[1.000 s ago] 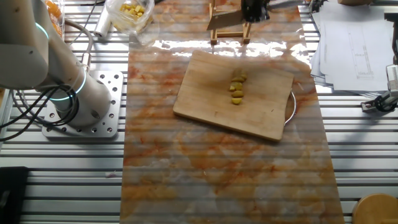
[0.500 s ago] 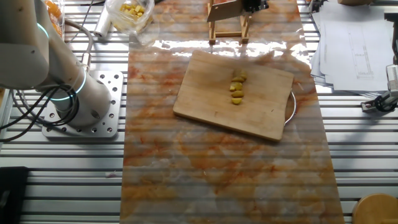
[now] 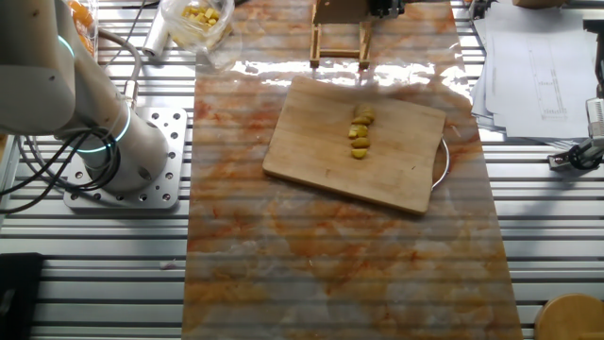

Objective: Chop the potatoes

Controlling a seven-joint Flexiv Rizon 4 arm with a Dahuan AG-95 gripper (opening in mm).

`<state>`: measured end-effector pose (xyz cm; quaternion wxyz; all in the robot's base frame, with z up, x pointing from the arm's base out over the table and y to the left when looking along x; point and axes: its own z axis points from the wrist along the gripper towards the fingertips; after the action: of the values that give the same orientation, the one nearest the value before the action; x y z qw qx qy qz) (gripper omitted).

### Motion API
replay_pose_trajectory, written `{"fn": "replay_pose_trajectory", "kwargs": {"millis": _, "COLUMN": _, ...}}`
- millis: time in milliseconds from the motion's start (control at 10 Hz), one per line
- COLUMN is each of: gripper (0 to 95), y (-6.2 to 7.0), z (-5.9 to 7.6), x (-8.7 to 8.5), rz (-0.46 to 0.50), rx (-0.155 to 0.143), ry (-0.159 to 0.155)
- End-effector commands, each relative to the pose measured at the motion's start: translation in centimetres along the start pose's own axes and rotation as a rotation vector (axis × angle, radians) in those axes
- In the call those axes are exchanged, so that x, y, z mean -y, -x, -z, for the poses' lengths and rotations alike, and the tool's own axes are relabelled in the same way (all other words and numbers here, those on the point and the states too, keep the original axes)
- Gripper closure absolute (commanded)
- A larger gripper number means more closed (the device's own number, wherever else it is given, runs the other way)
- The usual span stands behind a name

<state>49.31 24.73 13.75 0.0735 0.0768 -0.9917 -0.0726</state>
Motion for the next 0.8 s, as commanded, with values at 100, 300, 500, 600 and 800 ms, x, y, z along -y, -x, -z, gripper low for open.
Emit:
{"fn": "replay_pose_trajectory", "kwargs": {"millis": 100, "gripper": 95.0, "y": -0.04, "z": -0.27, "x": -0.19, "rz": -0.066, "rx": 0.005, "ry": 0.02}}
{"fn": "replay_pose_trajectory", "kwargs": {"millis": 300, "gripper": 95.0, "y": -0.07, "z": -0.43, "x": -0.13, "rz": -0.031, "rx": 0.009, "ry": 0.01}}
{"fn": "replay_pose_trajectory", "kwargs": {"millis": 500, "gripper": 95.0, "y": -0.1, "z": -0.4, "x": -0.08, "rz": 0.012, "rx": 0.014, "ry": -0.008}}
{"fn": "replay_pose_trajectory", "kwargs": {"millis": 600, "gripper": 95.0, "y": -0.04, "z": -0.46, "x": -0.09, "rz": 0.032, "rx": 0.018, "ry": -0.009}}
{"fn": "replay_pose_trajectory", "kwargs": {"millis": 800, "gripper": 95.0, "y": 0.21, "z": -0.76, "x": -0.41, "rz": 0.051, "rx": 0.019, "ry": -0.013}}
